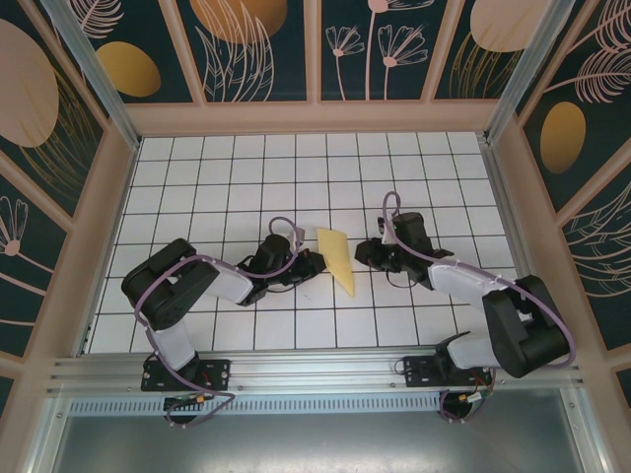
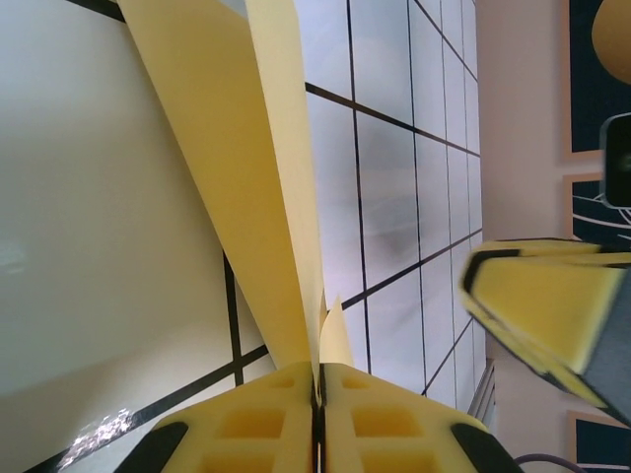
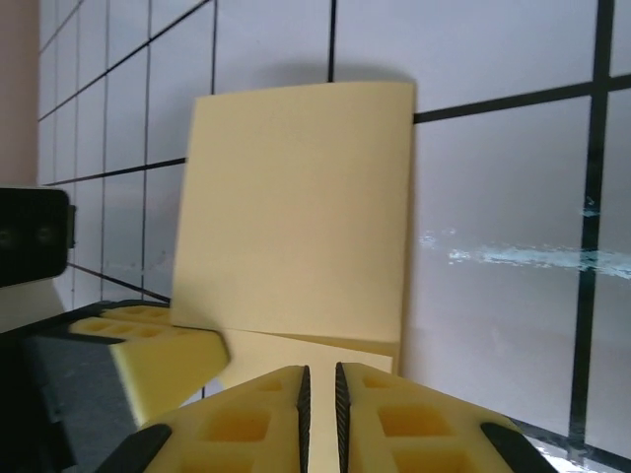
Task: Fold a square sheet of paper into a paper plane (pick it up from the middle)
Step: Fold the wing for the fifth time at the center of the table.
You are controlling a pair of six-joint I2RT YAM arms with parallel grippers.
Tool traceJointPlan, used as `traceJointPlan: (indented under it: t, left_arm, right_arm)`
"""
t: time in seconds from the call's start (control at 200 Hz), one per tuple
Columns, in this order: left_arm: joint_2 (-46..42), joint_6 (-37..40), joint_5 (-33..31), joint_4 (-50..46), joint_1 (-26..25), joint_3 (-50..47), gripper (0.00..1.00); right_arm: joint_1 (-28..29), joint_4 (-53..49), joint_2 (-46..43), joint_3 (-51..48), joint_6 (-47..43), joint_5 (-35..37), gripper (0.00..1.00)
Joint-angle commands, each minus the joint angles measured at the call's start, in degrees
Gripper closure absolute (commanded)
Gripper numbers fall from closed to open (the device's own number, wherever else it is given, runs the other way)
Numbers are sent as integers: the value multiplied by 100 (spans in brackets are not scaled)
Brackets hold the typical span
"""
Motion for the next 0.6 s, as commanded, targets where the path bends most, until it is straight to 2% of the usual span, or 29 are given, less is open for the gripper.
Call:
traceJointPlan:
  t: [0.0,0.265,0.43,0.59]
  left_arm:
    - [120,-15,-26,204,-20,12,90]
    - [160,32,-36,29,-15,56,90]
    - [161,87,-52,-135,-14,80,90]
    - [151,175,-52,-290,-13,104,83]
  right_arm:
    - [85,-40,-32,-81,-8,-314,86]
    - [289,442,892,139,68,-543,92]
    - [276,562,1435,202,48,-349,93]
    - [288,798,1855,63,106,-486,94]
